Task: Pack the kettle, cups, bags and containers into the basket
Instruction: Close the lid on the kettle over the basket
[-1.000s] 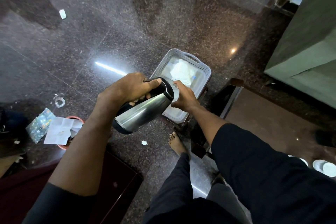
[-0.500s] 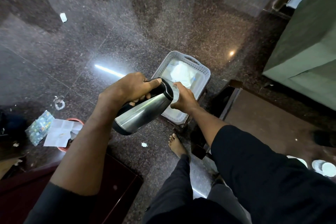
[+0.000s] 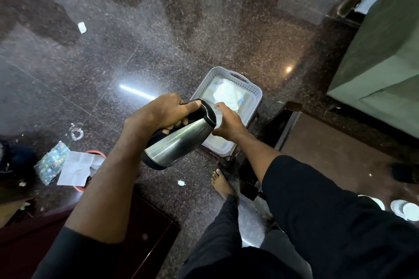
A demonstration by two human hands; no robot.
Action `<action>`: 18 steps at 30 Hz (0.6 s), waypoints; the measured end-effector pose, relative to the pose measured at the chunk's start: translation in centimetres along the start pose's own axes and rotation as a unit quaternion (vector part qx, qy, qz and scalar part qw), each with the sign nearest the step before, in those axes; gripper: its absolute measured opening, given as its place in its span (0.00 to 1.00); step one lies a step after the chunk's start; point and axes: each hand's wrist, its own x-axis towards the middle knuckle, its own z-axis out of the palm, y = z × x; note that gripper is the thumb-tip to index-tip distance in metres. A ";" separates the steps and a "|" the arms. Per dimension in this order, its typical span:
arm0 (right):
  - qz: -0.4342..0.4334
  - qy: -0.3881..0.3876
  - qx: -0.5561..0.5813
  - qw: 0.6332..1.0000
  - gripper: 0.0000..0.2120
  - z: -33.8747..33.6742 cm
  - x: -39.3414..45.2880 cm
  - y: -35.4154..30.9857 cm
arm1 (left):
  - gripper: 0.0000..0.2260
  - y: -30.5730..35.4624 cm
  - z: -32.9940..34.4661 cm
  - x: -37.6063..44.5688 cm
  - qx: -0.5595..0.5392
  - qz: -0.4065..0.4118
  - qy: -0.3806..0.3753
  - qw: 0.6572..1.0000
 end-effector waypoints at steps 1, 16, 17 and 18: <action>0.000 0.000 0.001 1.000 0.38 0.0 0.0 0.0 | 0.30 0.0 0.0 0.0 0.004 0.000 0.000 1.000; 0.011 0.036 0.064 0.997 0.36 -0.3 -0.2 -0.4 | 0.38 -2.4 0.8 -0.9 -0.072 0.039 0.032 0.996; 0.010 0.040 0.075 0.996 0.37 -0.5 -0.3 -0.5 | 0.40 -2.7 1.2 -1.0 -0.092 0.041 0.042 0.994; 0.008 0.041 0.081 0.996 0.38 -0.8 -0.4 -0.5 | 0.42 -3.0 1.5 -1.2 -0.115 0.042 0.053 0.991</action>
